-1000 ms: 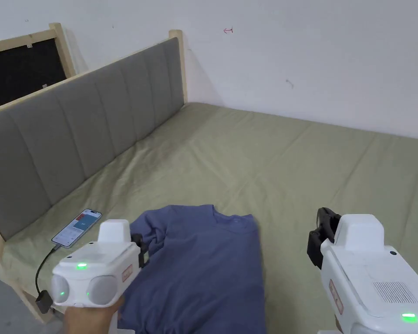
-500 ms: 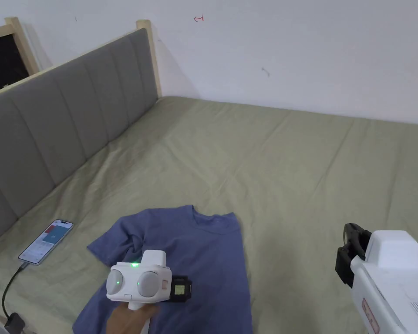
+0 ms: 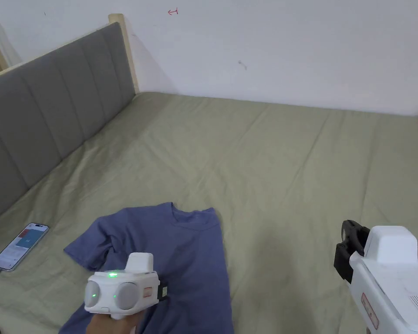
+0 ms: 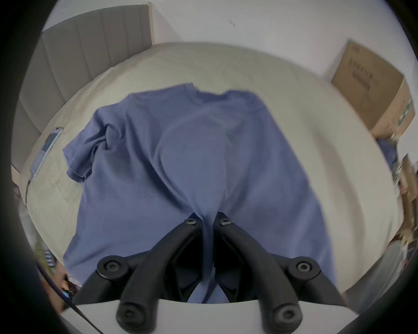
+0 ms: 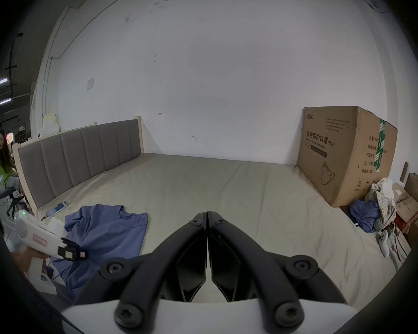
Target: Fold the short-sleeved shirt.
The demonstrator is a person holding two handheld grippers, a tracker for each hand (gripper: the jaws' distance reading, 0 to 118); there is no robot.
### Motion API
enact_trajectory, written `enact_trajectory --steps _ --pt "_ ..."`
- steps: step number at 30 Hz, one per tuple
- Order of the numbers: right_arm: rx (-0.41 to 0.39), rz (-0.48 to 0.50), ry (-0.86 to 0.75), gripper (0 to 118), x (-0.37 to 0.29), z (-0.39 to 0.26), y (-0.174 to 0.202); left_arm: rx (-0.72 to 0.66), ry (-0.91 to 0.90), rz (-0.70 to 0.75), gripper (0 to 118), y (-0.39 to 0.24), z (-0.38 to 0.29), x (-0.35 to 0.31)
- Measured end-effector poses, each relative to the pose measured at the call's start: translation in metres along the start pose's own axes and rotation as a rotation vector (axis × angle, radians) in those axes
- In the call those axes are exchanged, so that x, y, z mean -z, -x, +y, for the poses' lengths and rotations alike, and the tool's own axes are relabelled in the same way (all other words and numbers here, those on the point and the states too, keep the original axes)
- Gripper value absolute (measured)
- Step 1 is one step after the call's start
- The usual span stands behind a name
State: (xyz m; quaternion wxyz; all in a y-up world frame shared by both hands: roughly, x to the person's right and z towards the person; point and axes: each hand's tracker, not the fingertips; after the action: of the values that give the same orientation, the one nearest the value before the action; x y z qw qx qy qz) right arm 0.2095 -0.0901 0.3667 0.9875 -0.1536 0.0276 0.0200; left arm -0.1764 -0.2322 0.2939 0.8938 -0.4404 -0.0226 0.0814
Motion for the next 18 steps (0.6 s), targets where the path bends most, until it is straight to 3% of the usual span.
enact_trajectory --steps 3,6,18 --pt "0.008 -0.003 -0.01 0 -0.004 0.003 -0.004 -0.106 -0.073 -0.098 5 0.005 0.009 -0.029" --pt "0.019 -0.009 -0.021 0 -0.01 0.004 -0.009 -0.112 -0.11 -0.161 5 -0.006 0.021 -0.052" --pt "0.051 -0.09 -0.08 0 -0.05 0.012 -0.054 0.129 -0.298 -0.345 5 -0.118 0.118 -0.131"
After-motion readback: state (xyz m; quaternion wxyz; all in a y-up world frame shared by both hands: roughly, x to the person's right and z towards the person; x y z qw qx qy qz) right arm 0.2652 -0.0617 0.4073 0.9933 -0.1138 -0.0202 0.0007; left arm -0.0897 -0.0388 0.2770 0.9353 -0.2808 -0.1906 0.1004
